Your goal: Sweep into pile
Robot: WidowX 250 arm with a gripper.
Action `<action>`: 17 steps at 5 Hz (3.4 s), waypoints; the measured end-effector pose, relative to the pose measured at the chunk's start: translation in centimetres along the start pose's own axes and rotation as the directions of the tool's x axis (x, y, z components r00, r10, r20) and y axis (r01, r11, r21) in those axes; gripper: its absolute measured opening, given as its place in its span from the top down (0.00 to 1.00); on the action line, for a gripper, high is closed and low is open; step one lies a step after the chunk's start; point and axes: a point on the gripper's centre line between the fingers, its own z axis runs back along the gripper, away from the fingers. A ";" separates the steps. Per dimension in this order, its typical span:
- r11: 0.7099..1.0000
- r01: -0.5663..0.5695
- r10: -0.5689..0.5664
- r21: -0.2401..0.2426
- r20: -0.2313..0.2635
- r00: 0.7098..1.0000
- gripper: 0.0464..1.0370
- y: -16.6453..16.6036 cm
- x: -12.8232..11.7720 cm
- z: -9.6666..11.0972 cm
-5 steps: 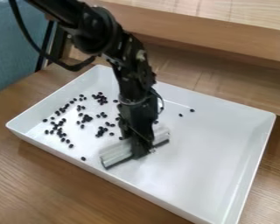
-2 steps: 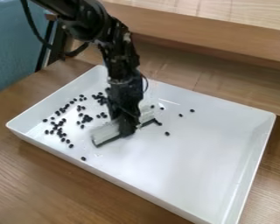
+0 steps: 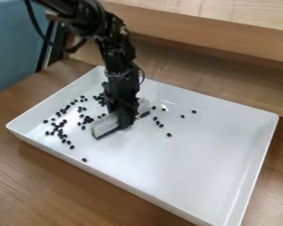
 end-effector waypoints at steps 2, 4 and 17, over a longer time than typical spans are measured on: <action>0.982 -0.189 0.189 0.006 0.030 0.982 0.65 1.1 -0.7 -0.1; 0.953 -0.302 0.302 0.008 0.034 0.953 0.65 2.6 -2.8 0.1; 0.987 -0.064 0.069 -0.147 0.030 0.997 0.04 -1.4 1.0 10.5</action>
